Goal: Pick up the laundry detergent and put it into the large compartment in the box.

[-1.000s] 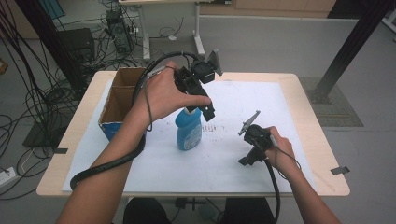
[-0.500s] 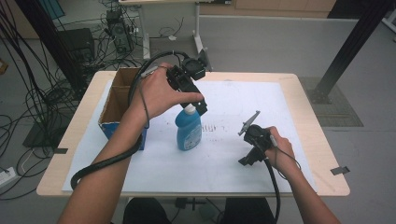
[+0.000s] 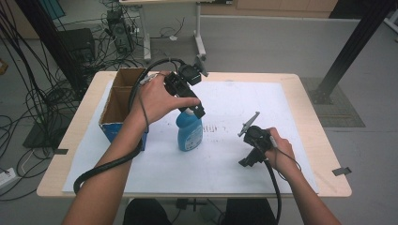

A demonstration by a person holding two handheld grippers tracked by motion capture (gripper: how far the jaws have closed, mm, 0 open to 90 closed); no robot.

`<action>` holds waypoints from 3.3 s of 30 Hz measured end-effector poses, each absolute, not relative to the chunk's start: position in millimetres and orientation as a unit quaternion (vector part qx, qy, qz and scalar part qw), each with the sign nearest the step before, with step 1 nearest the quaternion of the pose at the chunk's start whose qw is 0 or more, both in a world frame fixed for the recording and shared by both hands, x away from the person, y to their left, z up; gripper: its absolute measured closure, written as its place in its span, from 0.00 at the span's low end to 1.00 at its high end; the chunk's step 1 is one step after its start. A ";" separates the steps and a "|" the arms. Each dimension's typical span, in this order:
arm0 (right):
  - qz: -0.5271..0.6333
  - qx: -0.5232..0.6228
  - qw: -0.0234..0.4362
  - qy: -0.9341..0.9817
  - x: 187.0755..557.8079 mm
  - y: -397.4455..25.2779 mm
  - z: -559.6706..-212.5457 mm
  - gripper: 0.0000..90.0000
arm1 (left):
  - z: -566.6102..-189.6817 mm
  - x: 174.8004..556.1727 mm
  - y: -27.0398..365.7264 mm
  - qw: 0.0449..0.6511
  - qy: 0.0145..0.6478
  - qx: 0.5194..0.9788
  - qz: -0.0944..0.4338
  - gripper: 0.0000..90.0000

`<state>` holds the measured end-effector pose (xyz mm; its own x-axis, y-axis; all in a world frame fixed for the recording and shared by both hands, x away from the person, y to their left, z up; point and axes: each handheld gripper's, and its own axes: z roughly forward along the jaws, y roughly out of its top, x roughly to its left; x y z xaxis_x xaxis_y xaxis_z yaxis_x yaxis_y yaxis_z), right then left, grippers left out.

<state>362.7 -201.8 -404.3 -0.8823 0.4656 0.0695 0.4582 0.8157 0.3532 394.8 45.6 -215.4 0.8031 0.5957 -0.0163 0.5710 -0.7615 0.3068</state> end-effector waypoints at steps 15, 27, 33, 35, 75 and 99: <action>0.182 0.244 0.009 0.952 362.5 -204.4 -404.2 0.06 | -246.6 400.5 40.1 0.137 0.307 0.941 0.038 0.08; 0.183 0.246 0.008 0.952 361.9 -204.4 -405.4 0.06 | -267.2 403.8 38.0 0.123 0.305 0.943 0.041 0.08; 0.183 0.247 0.009 0.951 361.8 -204.7 -404.9 0.06 | -281.1 408.4 41.5 0.123 0.306 0.943 0.049 0.09; 0.183 0.247 0.009 0.951 361.7 -204.8 -405.1 0.06 | -283.4 409.2 42.2 0.124 0.306 0.943 0.050 0.09; 0.185 0.249 0.009 0.951 360.6 -206.9 -405.3 0.06 | -289.1 410.5 41.2 0.135 0.302 0.942 0.051 0.08; 0.185 0.246 0.011 0.951 360.2 -206.6 -404.5 0.07 | -287.6 407.7 41.2 0.139 0.302 0.942 0.052 0.08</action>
<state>360.2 -206.6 -404.5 -0.8783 0.4729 0.0699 0.4647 0.8100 0.3578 407.7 41.2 -287.6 0.8121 0.5834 0.0140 0.5545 -0.7789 0.2929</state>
